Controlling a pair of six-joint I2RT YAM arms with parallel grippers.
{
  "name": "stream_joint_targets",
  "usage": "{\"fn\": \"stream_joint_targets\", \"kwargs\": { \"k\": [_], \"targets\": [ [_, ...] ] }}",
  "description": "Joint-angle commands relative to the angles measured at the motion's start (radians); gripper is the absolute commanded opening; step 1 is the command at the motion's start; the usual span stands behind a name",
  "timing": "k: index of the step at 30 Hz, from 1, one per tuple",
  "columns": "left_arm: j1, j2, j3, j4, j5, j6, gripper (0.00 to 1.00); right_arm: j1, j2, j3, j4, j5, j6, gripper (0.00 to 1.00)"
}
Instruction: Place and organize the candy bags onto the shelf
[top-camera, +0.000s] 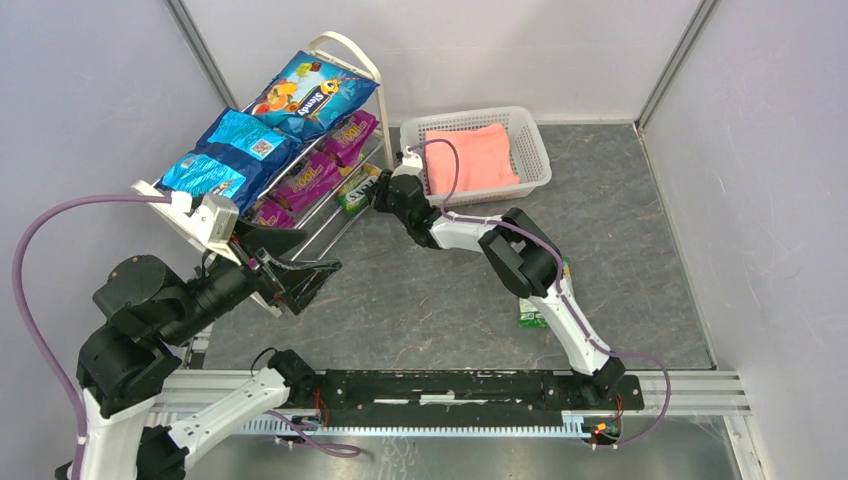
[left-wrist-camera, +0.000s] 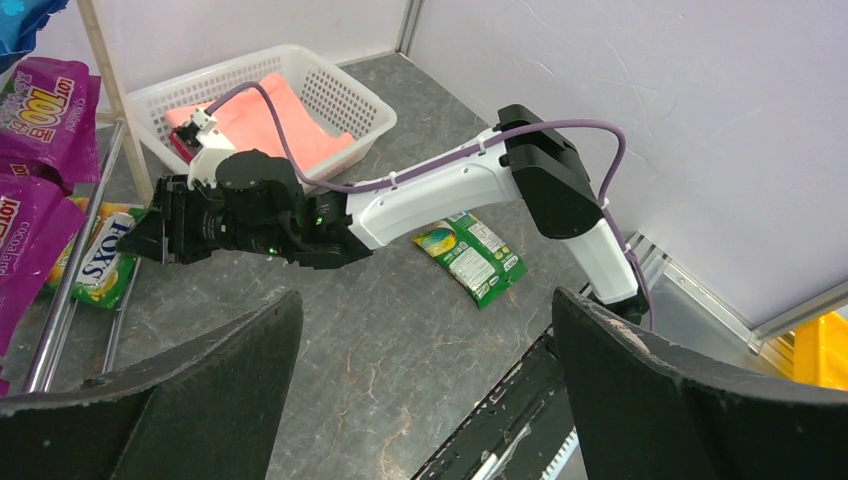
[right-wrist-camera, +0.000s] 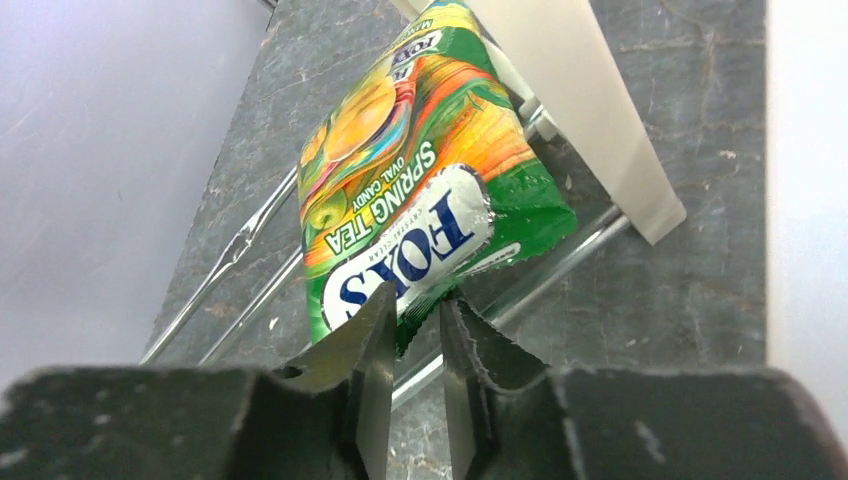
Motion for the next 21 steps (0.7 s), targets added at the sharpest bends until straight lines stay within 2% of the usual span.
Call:
{"fn": "stream_joint_targets", "kwargs": {
  "k": [1,5,11,16,21],
  "targets": [
    [-0.002,0.021,-0.007,0.019,0.012,-0.005,1.00,0.001,0.041,0.085,0.048,0.043,-0.106,0.25],
    [-0.002,0.026,-0.014,0.020,0.003,0.002,1.00,-0.001,0.067,0.125,0.054,0.053,-0.196,0.21],
    [-0.002,0.039,-0.024,0.032,0.000,0.005,1.00,-0.003,0.061,0.133,0.013,0.117,-0.227,0.22],
    [-0.002,0.048,-0.022,0.033,0.003,-0.003,1.00,-0.008,0.022,0.112,0.003,0.096,-0.237,0.31],
    [-0.002,0.060,-0.022,0.034,0.027,-0.030,1.00,-0.002,-0.090,0.022,-0.008,0.041,-0.272,0.47]
  ]
}}
